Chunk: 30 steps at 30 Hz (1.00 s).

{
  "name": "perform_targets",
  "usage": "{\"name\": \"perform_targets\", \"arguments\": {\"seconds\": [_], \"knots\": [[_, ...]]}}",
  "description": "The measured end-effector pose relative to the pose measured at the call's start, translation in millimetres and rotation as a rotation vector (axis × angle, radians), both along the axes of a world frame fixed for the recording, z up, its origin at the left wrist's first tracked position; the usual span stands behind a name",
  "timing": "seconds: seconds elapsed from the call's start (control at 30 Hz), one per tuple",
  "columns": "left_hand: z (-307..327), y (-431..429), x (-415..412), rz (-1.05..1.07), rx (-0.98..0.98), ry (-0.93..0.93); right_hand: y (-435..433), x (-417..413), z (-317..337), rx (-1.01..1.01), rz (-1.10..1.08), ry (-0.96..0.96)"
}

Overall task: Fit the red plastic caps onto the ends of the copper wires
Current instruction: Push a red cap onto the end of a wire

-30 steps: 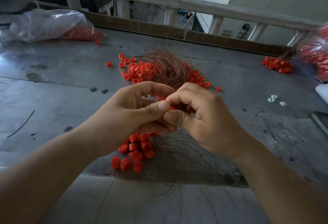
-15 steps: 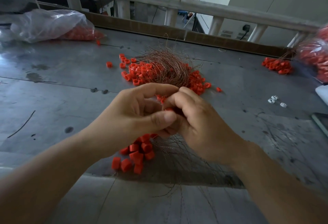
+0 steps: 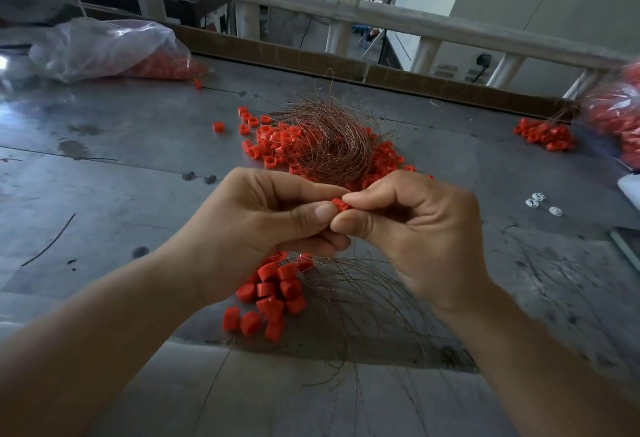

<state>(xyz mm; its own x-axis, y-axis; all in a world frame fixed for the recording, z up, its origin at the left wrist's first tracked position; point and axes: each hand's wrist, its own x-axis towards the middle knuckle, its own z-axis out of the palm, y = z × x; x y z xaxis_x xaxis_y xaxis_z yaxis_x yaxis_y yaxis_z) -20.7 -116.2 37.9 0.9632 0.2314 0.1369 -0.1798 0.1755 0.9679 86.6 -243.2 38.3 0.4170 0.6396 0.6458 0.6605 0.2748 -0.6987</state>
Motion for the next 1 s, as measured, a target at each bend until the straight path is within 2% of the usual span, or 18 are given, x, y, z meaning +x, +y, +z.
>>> {"name": "perform_targets", "arguments": {"seconds": [0.3, 0.37, 0.57, 0.7, 0.8, 0.87, 1.0], "knots": [[-0.3, -0.3, 0.5, 0.033, 0.052, -0.015, -1.0, 0.0, -0.3, 0.047, -0.139, -0.356], [-0.7, 0.6, 0.4, 0.023, 0.047, -0.011, -1.2, 0.5, 0.3, 0.039, -0.129, -0.326], [-1.5, 4.3, -0.2, -0.065, 0.005, -0.008, -1.2, 2.7, 4.3, -0.069, 0.024, -0.011], [-3.5, 7.0, 0.3, -0.104, -0.01, 0.006, -2.8, 5.4, 10.3, -0.261, 0.081, -0.223], [-3.5, 7.2, -0.3, -0.113, -0.009, 0.005, -2.4, 5.4, 10.5, -0.286, 0.077, -0.278], [-2.5, 3.3, -1.6, -0.1, 0.079, -0.017, -2.7, 3.6, 8.4, -0.287, 0.043, -0.311], [-5.6, -3.6, -1.0, 0.028, 0.541, -0.011, -2.3, -1.3, 1.5, -0.373, 0.014, -0.426]]}}
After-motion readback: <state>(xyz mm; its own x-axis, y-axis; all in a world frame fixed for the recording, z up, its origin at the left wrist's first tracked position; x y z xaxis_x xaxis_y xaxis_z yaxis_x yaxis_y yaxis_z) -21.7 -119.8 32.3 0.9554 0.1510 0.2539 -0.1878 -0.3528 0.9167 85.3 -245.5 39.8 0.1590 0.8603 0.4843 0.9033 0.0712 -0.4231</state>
